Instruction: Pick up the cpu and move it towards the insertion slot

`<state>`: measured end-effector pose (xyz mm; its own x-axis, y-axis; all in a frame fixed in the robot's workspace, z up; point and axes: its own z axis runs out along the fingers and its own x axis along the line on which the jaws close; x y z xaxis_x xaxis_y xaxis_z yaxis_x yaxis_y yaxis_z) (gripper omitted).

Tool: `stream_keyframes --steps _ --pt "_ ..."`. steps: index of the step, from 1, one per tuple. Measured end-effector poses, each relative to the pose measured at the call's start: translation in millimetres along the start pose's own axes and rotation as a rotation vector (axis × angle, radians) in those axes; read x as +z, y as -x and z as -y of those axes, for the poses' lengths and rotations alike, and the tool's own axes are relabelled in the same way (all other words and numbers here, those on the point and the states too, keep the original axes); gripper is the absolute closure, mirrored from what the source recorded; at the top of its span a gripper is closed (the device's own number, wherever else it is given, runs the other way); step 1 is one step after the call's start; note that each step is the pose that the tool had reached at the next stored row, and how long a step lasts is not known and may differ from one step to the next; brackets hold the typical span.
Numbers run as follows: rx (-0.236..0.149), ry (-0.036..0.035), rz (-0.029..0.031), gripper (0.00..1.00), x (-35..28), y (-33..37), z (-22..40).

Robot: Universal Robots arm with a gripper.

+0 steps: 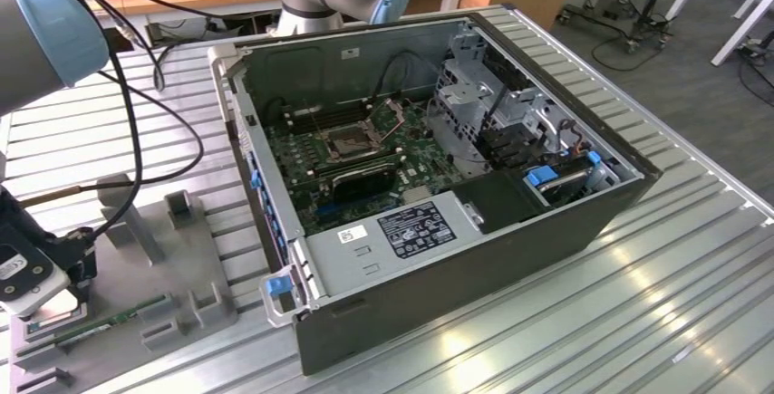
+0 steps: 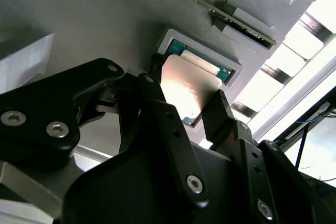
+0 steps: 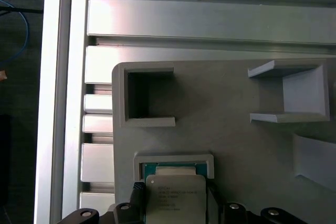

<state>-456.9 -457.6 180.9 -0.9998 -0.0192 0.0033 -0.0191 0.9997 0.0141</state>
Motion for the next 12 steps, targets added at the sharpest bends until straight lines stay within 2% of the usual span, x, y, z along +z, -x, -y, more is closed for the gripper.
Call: stream_keyframes --steps 5,9,12 --pt "0.0 0.0002 0.0 0.45 -7.4 0.0 -0.1" --pt "0.0 0.0002 0.0 0.45 -18.1 -0.1 -0.3" --pt "0.0 0.0003 0.0 0.45 -28.5 -0.1 -0.4"
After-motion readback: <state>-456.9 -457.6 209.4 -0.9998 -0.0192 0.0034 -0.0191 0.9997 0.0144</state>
